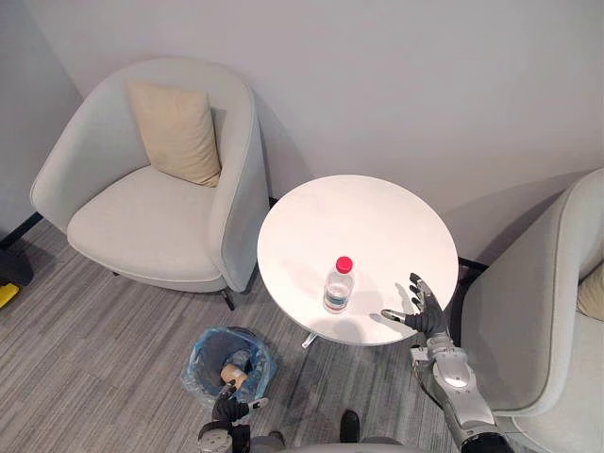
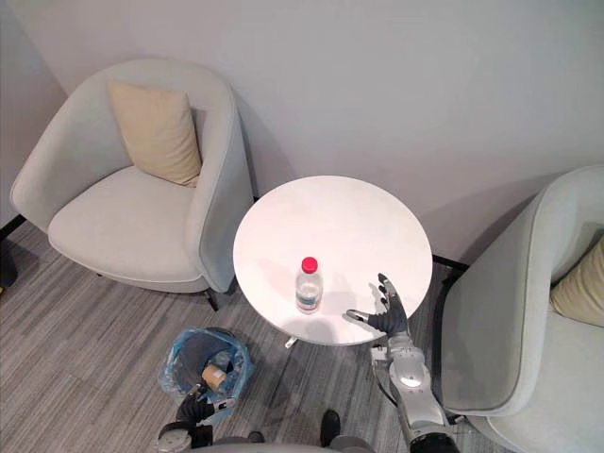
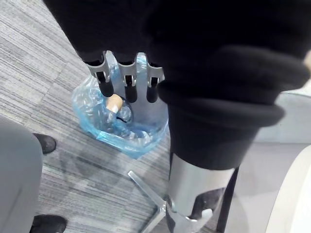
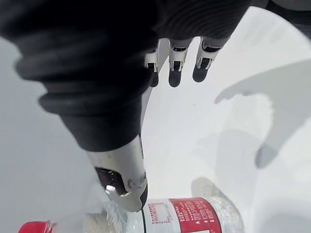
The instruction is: Gather rubbish on tea table into small bin, then transfer packed bag to large trash can.
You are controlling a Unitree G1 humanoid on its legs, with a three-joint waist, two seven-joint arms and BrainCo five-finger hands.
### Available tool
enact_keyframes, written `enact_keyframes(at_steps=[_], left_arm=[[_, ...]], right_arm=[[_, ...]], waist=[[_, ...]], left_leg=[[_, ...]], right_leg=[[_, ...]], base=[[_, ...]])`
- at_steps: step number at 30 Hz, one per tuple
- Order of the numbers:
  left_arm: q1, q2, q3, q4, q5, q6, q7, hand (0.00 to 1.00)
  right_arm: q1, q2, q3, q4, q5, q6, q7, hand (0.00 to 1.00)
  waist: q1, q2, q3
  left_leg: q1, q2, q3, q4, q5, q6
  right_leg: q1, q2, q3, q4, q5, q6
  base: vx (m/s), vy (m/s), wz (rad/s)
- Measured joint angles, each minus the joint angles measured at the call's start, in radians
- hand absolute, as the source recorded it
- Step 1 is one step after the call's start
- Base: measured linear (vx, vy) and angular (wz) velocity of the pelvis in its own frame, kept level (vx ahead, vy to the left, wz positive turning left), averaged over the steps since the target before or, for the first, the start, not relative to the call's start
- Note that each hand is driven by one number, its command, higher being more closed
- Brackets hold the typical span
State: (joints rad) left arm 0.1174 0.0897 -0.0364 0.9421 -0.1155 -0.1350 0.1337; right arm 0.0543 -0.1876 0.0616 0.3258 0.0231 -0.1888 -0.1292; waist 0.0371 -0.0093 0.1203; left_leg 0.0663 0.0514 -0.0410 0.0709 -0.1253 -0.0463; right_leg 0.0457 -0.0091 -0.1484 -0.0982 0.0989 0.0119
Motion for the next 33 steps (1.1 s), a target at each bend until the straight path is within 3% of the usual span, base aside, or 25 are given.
enact_keyframes(at_steps=[6, 8, 21, 22, 25, 33], left_arm=[[0.002, 0.001, 0.003, -0.007, -0.001, -0.006, 0.001, 0.0], [-0.001, 0.001, 0.004, -0.009, -0.002, -0.008, 0.001, 0.0], [-0.012, 0.0, 0.005, -0.031, -0.01, -0.026, 0.002, 0.0], [-0.012, 0.0, 0.003, -0.033, -0.013, -0.028, 0.002, 0.0], [-0.013, -0.004, -0.002, -0.051, -0.031, -0.029, 0.002, 0.0], [-0.02, -0.007, -0.013, -0.073, -0.074, -0.046, 0.0, 0.0]], right_arm=[[-0.092, -0.015, 0.105, 0.045, -0.016, 0.0, 0.0, 0.0], [-0.104, -0.014, 0.117, 0.065, -0.016, 0.001, 0.0, 0.0], [-0.236, 0.02, 0.152, 0.146, -0.016, 0.003, -0.022, 0.0], [-0.26, 0.026, 0.152, 0.169, -0.016, 0.003, -0.029, 1.0], [-0.301, 0.027, 0.151, 0.201, -0.012, 0.003, -0.046, 1.0], [-0.443, 0.02, 0.173, 0.252, 0.018, 0.021, -0.051, 1.0]], waist=[[0.01, 0.001, 0.003], [0.032, 0.002, 0.004], [0.038, 0.011, 0.064], [0.04, 0.012, 0.067], [0.064, 0.017, 0.076], [0.087, 0.028, 0.114]], left_leg=[[-0.035, -0.017, -0.04, 0.001, 0.017, 0.009], [-0.04, -0.017, -0.04, 0.001, 0.017, 0.009], [-0.086, -0.028, -0.062, 0.01, 0.021, 0.01], [-0.091, -0.029, -0.065, 0.015, 0.021, 0.01], [-0.111, -0.03, -0.067, 0.028, 0.022, 0.01], [-0.15, -0.03, -0.065, 0.049, 0.024, 0.008]], right_leg=[[-0.019, -0.017, -0.038, 0.0, 0.001, 0.003], [-0.021, -0.018, -0.038, 0.0, 0.001, 0.003], [-0.054, -0.028, -0.059, 0.007, -0.001, 0.011], [-0.065, -0.03, -0.062, 0.011, -0.001, 0.011], [-0.083, -0.031, -0.063, 0.022, -0.001, 0.011], [-0.122, -0.033, -0.059, 0.045, -0.001, 0.01]], base=[[-0.05, 0.014, 0.2], [-0.06, 0.008, 0.05], [-0.01, 0.008, 0.05], [-0.02, 0.013, 0.08], [-0.03, 0.006, 0.02], [-0.06, 0.003, 0.0]])
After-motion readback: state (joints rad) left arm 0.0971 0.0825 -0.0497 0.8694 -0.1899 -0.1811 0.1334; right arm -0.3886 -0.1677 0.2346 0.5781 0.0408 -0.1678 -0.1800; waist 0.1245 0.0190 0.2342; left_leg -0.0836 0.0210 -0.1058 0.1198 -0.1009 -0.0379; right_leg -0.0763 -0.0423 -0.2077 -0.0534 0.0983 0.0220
